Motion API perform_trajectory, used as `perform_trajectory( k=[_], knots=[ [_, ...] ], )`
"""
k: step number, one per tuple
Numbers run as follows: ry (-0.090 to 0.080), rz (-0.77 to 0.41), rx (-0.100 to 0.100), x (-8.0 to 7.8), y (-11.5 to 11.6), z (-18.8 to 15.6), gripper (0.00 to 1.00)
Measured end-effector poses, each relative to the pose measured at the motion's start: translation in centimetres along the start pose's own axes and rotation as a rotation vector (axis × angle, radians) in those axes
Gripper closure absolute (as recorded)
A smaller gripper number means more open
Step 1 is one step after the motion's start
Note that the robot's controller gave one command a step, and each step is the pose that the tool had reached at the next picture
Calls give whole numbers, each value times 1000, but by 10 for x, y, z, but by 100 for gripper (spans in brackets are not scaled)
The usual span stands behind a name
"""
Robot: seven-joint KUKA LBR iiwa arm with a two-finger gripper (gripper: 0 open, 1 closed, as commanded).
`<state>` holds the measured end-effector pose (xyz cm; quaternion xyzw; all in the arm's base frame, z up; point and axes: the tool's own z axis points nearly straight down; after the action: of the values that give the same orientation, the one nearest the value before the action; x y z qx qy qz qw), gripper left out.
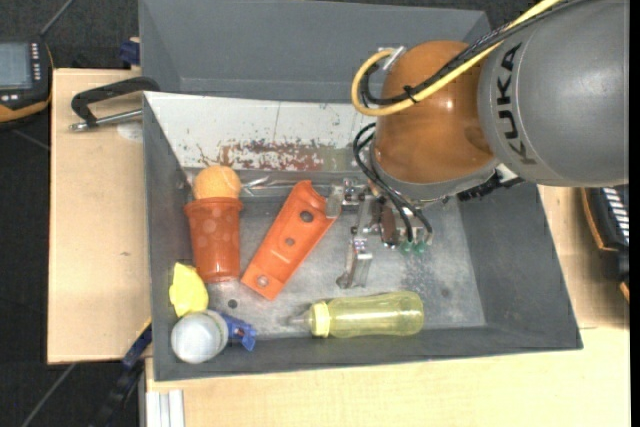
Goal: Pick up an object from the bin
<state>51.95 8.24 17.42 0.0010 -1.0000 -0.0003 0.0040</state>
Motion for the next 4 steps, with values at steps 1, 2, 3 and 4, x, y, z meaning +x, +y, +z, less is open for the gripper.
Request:
perform_trajectory(
  k=[1, 2, 3, 4],
  knots=[
    [-9, 1, -1, -2, 0, -5, 0],
    [-10, 42, -2, -13, 38, 41, 0],
    [-9, -4, -5, -46, 49, 67, 0],
    [-11, -237, -1, -49, 18, 86, 0]
  ],
)
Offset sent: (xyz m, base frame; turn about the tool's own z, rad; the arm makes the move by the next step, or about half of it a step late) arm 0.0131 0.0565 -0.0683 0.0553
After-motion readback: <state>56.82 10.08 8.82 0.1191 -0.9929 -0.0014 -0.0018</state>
